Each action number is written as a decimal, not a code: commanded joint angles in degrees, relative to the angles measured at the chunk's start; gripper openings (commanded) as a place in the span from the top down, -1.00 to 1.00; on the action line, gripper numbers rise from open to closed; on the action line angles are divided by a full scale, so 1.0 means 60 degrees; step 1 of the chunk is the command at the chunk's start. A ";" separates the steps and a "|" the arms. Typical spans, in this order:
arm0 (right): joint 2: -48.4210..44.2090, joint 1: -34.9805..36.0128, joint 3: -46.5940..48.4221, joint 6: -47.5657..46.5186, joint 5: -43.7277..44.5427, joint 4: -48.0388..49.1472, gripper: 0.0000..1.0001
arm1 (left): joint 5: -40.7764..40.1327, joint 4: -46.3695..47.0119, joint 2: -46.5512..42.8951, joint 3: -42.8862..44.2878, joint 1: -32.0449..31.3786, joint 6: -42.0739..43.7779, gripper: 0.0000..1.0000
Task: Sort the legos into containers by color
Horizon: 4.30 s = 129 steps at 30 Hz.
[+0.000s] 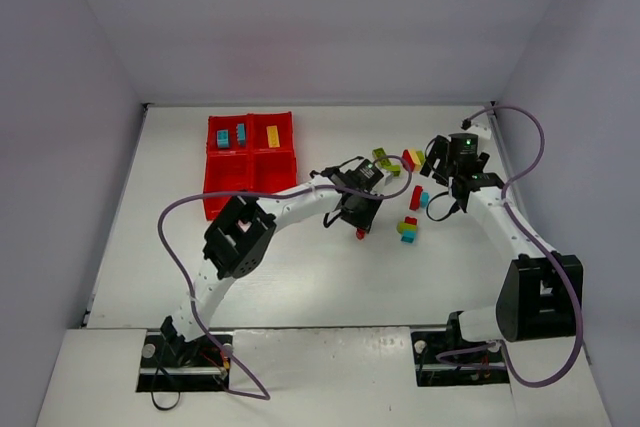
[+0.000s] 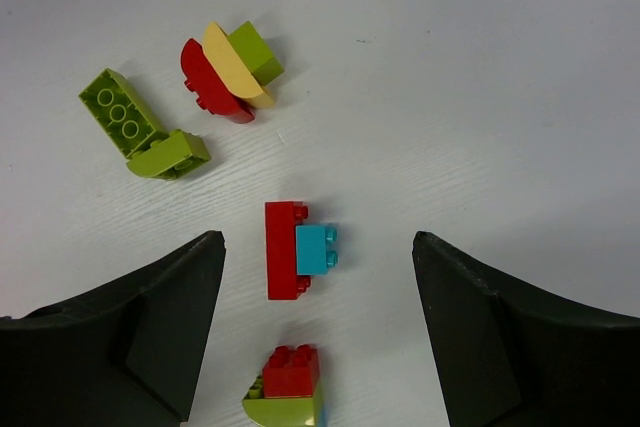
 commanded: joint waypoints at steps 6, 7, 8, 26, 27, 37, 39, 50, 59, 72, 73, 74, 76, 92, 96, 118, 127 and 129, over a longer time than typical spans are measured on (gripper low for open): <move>-0.0340 -0.0060 0.0005 0.0079 -0.0062 0.0298 -0.43 | -0.1971 0.0252 -0.1623 -0.0565 0.0151 0.0083 1.00; -0.0310 -0.0046 0.0034 0.0079 -0.0179 0.0312 -0.42 | -0.2277 0.0208 -0.1828 -0.0667 0.0210 0.0113 1.00; -0.0237 -0.0046 0.0063 0.0079 -0.0499 0.0341 -0.42 | -0.2555 0.0164 -0.2323 -0.0959 0.0283 0.0171 1.00; 0.1490 0.0657 0.1279 -0.0609 -0.2333 0.0430 -0.43 | -0.3540 0.0368 -0.6387 -0.4638 0.4559 0.0991 0.99; 0.1593 0.0672 0.1381 -0.0624 -0.2450 0.0430 -0.43 | -0.3540 0.0412 -0.6314 -0.4638 0.4865 0.1050 0.96; 0.2706 0.0994 0.2070 -0.1019 -0.2978 0.0225 -0.43 | -0.3570 0.0926 -0.5420 -0.4448 0.6522 0.1241 0.76; 0.2853 0.1024 0.2143 -0.1063 -0.2978 0.0210 -0.43 | -0.3598 0.0940 -0.5172 -0.4418 0.6567 0.1270 0.64; 0.4098 0.1229 0.2978 -0.1502 -0.2349 -0.0095 -0.43 | -0.3247 0.0779 -0.4862 -0.4067 0.6568 0.1109 -0.19; 0.5504 0.1272 0.3974 -0.2000 -0.1718 -0.0127 -0.46 | -0.2573 -0.0084 -0.5696 -0.3174 0.6422 0.0684 -0.26; 0.6839 0.1653 0.5044 -0.2557 -0.1119 -0.0112 0.32 | -0.2060 -0.0759 -0.6444 -0.2558 0.6348 0.0567 -0.26; 0.6694 0.1784 0.5044 -0.2630 -0.1031 -0.0112 0.44 | -0.2060 -0.0788 -0.6474 -0.2515 0.6348 0.0582 -0.26; 0.6576 0.1872 0.5030 -0.2718 -0.0928 -0.0083 0.57 | -0.2060 -0.0803 -0.6459 -0.2485 0.6348 0.0596 -0.26; 0.6153 0.2106 0.5000 -0.3025 -0.0854 -0.0068 0.82 | -0.2060 -0.0861 -0.6474 -0.2441 0.6348 0.0626 -0.26; 0.4799 0.5475 0.5729 -0.4183 -0.4236 0.1147 0.88 | -0.2968 -0.1301 -0.6517 -0.2396 0.6435 0.0802 -0.26; 0.5561 0.5842 0.6624 -0.4344 -0.4472 0.1206 0.84 | -0.2997 -0.1374 -0.6693 -0.2572 0.6465 0.0758 -0.26; 0.6445 0.5200 0.7433 -0.3966 -0.3929 0.1396 -0.57 | -0.3247 -0.1550 -0.7192 -0.3129 0.6655 0.0685 -0.26; 0.6004 0.3310 0.6129 -0.3524 -0.1634 0.1426 -0.59 | -0.2808 -0.1419 -0.7162 -0.3188 0.6655 0.0670 -0.26; 0.6033 0.3032 0.5924 -0.3232 -0.1253 0.1367 -0.58 | -0.2749 -0.1389 -0.7162 -0.3217 0.6655 0.0655 -0.26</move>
